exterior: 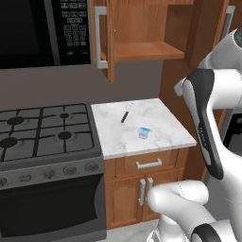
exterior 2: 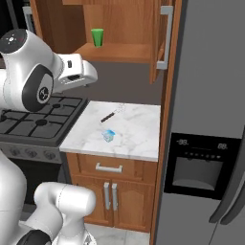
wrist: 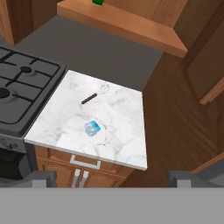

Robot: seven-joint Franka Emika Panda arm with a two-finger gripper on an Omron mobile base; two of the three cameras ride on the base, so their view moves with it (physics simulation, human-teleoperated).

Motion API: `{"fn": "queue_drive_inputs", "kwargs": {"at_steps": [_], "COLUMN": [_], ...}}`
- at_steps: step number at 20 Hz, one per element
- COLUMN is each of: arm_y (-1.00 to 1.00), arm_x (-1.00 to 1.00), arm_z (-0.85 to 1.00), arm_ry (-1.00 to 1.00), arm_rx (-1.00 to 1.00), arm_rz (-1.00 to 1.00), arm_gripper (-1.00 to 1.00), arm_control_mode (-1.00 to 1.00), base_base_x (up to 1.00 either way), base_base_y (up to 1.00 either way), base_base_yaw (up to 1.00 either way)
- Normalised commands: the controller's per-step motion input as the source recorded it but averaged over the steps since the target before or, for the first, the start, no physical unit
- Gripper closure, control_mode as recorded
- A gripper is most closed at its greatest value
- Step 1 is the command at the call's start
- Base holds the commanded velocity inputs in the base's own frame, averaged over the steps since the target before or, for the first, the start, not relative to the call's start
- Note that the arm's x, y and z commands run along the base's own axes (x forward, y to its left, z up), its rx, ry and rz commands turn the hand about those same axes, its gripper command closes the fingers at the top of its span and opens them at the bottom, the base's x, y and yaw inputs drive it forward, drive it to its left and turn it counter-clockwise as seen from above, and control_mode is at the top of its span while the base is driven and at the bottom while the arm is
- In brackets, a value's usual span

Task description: Pick the bar and yogurt from the counter and place them in the cabinets closest to them.

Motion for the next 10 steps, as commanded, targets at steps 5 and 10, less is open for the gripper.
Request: {"fn": "queue_drive_inputs", "kwargs": {"at_steps": [5, 10], "arm_y": [0.00, 0.00], "arm_x": [0.00, 0.00], "arm_z": [0.00, 0.00], "arm_ry": [0.00, 0.00], "arm_rx": [0.00, 0.00], "arm_rz": [0.00, 0.00], "arm_gripper": [-1.00, -1.00], "arm_control_mode": [1.00, 1.00], "base_base_x": [0.36, 0.48], "base_base_y": [-0.10, -0.09], "base_base_yaw": [0.00, 0.00]}}
